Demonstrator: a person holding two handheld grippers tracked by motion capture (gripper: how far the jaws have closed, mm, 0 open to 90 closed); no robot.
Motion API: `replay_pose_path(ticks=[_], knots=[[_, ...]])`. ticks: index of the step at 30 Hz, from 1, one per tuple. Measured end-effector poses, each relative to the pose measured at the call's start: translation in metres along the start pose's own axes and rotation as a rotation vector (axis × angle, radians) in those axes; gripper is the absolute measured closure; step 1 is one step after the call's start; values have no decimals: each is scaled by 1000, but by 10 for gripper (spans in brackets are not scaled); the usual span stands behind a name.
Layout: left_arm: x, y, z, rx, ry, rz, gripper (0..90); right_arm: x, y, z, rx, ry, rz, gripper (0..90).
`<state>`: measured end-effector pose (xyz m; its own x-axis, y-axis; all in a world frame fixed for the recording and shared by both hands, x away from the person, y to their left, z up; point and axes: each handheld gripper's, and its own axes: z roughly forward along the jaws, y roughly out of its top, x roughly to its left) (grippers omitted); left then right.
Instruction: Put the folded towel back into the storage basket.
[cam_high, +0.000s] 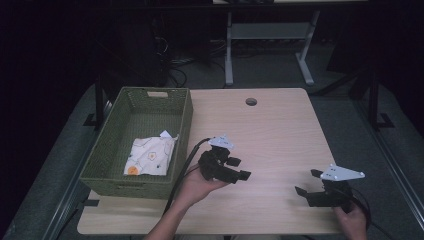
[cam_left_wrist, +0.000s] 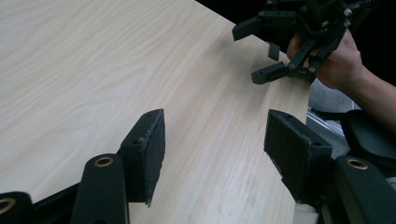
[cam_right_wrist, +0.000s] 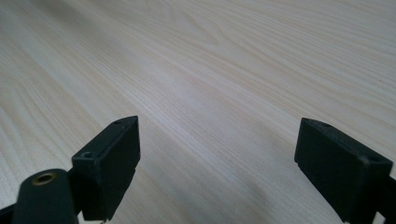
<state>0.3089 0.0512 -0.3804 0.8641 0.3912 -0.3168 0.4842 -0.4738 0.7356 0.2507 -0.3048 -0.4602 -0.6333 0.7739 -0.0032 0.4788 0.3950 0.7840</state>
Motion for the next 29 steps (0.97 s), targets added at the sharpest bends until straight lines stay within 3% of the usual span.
replay_pose_path(ticks=[11, 16, 21, 22, 23, 29], knots=[[-10, -16, 19, -6, 28, 7, 367, 0, -1, -1, -2, 1, 1, 136], [-20, -23, 19, -4, 21, 28, 364, 2, -2, -1, -1, 0, 10, 136], [-25, -37, 17, -24, 26, 59, 338, 4, 0, -1, 7, -2, -14, 136], [-25, -37, 17, -24, 26, 59, 339, 5, 0, -1, 10, 0, -12, 136], [-21, -44, 18, -40, 12, 26, 338, 5, 1, -1, 12, -6, -18, 136], [-27, -56, 15, -35, 47, 46, 310, 7, 1, -2, 6, -5, -33, 136]])
